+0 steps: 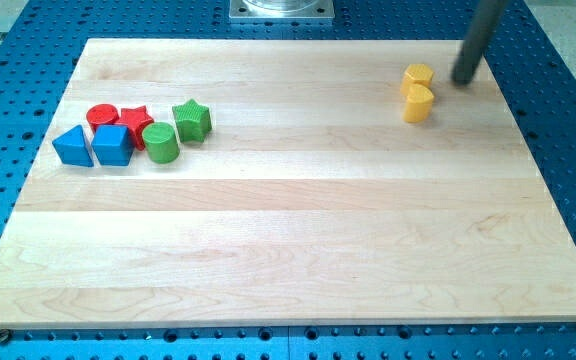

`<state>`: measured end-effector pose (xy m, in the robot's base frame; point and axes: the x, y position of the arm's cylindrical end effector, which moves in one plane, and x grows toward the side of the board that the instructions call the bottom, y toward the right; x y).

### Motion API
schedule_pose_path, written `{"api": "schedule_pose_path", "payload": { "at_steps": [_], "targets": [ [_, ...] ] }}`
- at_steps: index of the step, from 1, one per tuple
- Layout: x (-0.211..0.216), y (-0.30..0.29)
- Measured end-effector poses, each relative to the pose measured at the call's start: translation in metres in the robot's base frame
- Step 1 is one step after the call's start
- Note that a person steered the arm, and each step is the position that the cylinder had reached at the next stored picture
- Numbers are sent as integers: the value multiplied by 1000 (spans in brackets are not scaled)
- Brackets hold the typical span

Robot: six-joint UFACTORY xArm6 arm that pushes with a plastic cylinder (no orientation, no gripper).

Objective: Push the hexagon to the bottom right of the cube

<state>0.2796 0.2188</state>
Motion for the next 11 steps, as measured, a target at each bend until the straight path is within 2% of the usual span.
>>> {"api": "schedule_pose_path", "payload": {
  "at_steps": [2,3,4,5,6,7,9,10,11],
  "targets": [
    [53,-130],
    [60,-173],
    [84,-234],
    [110,-265],
    [116,-231],
    [131,-243],
    [145,-355],
    [174,-339],
    [224,-313]
  ]
}}
